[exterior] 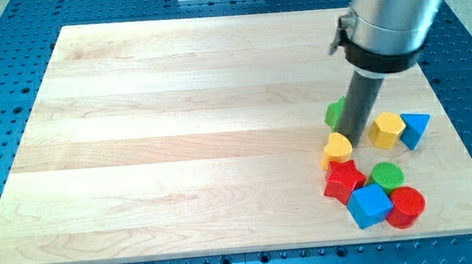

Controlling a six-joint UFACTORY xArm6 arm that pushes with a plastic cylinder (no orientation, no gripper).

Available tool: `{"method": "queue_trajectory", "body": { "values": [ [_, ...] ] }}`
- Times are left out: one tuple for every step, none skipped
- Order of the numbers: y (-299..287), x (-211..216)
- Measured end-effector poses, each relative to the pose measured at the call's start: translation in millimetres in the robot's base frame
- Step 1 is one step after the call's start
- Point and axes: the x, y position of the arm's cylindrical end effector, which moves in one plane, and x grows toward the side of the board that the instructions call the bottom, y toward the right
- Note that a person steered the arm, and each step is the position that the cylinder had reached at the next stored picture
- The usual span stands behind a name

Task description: Move the green star to the top right side of the board

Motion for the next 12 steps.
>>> {"method": "queue_trajectory", "body": {
  "values": [
    [0.7,-15.3],
    [28.9,-15.3],
    [42.8,-13.6],
    [28.1,-58.8],
    [16.1,-69.8],
    [33.4,-23.9],
    [-42.7,-8.5],
    [-3.3,-80.6],
    [53.8,-109.2],
    [71.7,-85.5],
    [84.0,-122.4],
    [88.6,-184.6]
  ]
}}
